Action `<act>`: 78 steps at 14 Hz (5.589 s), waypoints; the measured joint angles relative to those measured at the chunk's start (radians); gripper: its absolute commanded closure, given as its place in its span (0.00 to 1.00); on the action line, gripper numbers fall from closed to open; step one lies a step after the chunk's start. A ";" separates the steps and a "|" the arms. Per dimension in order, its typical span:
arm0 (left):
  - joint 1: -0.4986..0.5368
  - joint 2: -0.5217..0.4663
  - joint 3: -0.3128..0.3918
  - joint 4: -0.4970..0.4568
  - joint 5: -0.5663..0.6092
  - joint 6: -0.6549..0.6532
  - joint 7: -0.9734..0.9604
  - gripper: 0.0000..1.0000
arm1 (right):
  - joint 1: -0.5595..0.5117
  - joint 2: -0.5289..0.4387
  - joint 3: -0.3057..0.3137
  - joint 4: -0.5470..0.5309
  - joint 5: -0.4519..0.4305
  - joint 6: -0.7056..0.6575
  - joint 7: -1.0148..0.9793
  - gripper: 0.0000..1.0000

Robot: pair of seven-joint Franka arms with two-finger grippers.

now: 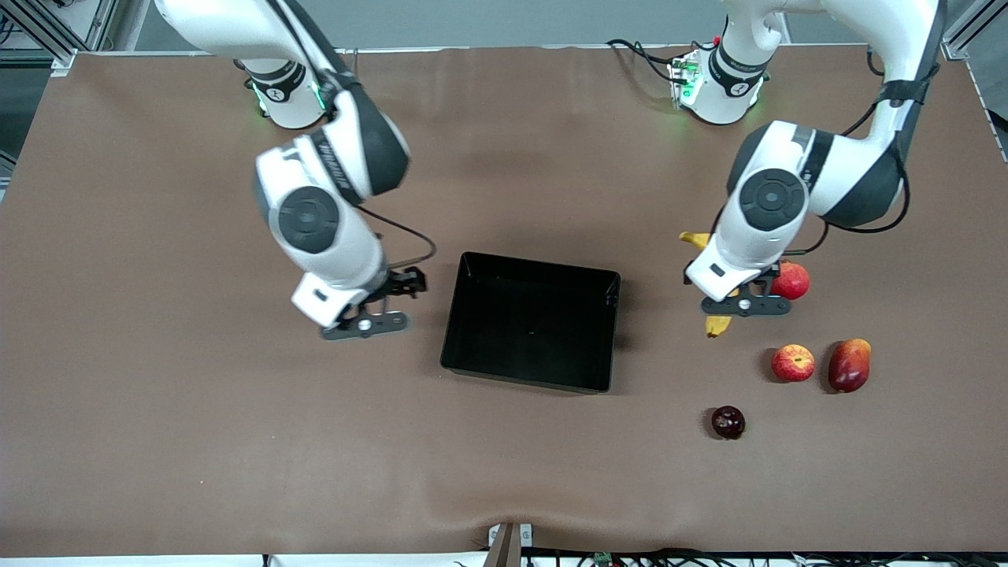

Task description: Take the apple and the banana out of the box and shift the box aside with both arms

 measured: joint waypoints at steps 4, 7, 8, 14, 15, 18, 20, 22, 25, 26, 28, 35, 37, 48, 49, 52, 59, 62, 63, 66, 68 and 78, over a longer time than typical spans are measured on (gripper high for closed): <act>0.027 -0.001 0.000 -0.108 0.023 0.096 0.031 1.00 | 0.085 0.047 0.000 0.001 -0.001 0.020 0.090 0.00; 0.075 0.026 0.001 -0.164 0.099 0.184 0.032 1.00 | 0.109 0.079 0.000 0.000 0.000 0.053 0.141 0.00; 0.099 0.042 0.001 -0.173 0.129 0.215 0.032 1.00 | 0.114 0.091 0.000 0.001 0.000 0.075 0.162 0.00; 0.162 0.146 0.000 -0.186 0.167 0.390 0.037 1.00 | 0.137 0.161 0.000 0.000 0.000 0.190 0.261 0.00; 0.161 0.159 0.000 -0.186 0.174 0.412 0.037 1.00 | 0.137 0.175 0.000 0.001 0.000 0.228 0.276 0.00; 0.162 0.202 0.001 -0.181 0.199 0.465 0.035 1.00 | 0.137 0.218 -0.003 0.000 0.000 0.297 0.285 0.00; 0.163 0.231 0.003 -0.174 0.224 0.473 0.034 1.00 | 0.137 0.244 -0.007 0.000 0.000 0.318 0.287 0.00; 0.174 0.252 0.004 -0.168 0.262 0.478 0.030 1.00 | 0.134 0.257 -0.011 -0.001 0.000 0.322 0.288 0.77; 0.192 0.260 0.004 -0.160 0.277 0.484 0.030 0.65 | 0.131 0.259 -0.013 -0.008 0.000 0.322 0.290 1.00; 0.193 0.260 0.004 -0.157 0.277 0.484 0.030 0.18 | 0.131 0.259 -0.012 -0.009 0.000 0.322 0.292 1.00; 0.192 0.260 0.002 -0.151 0.278 0.484 0.033 0.00 | 0.131 0.259 -0.012 -0.009 0.000 0.321 0.293 1.00; 0.191 0.185 -0.078 -0.057 0.271 0.340 0.033 0.00 | 0.131 0.246 -0.013 -0.001 0.001 0.328 0.304 1.00; 0.189 0.136 -0.134 0.056 0.201 0.113 0.030 0.00 | 0.129 0.224 -0.017 0.002 0.001 0.324 0.303 1.00; 0.220 0.083 -0.154 0.531 0.012 -0.392 0.035 0.00 | -0.081 -0.014 -0.032 -0.048 -0.001 0.150 0.085 1.00; 0.238 0.074 -0.154 0.537 -0.016 -0.394 0.035 0.00 | -0.131 -0.030 -0.033 -0.067 -0.001 0.143 0.008 1.00; 0.289 0.037 -0.154 0.543 -0.075 -0.406 0.036 0.00 | -0.309 -0.057 -0.036 -0.101 -0.002 0.098 -0.247 1.00; 0.306 -0.059 -0.153 0.546 -0.118 -0.494 0.043 0.00 | -0.665 -0.060 -0.038 -0.178 -0.002 0.098 -0.650 1.00; 0.331 -0.076 -0.150 0.546 -0.159 -0.500 0.093 0.00 | -0.779 -0.057 -0.037 -0.182 0.000 0.127 -0.770 1.00; 0.340 -0.077 -0.148 0.546 -0.160 -0.500 0.112 0.00 | -0.808 -0.053 -0.036 -0.184 0.007 0.144 -0.796 1.00; 0.363 -0.083 -0.145 0.546 -0.163 -0.503 0.145 0.00 | -0.860 -0.019 -0.035 -0.192 0.078 0.187 -0.818 1.00; 0.363 -0.092 -0.146 0.546 -0.164 -0.513 0.147 0.00 | -0.883 0.021 -0.035 -0.194 0.133 0.228 -0.818 1.00; 0.345 -0.139 -0.128 0.531 -0.167 -0.525 0.185 0.00 | -0.899 0.145 -0.019 -0.183 0.205 0.375 -0.898 1.00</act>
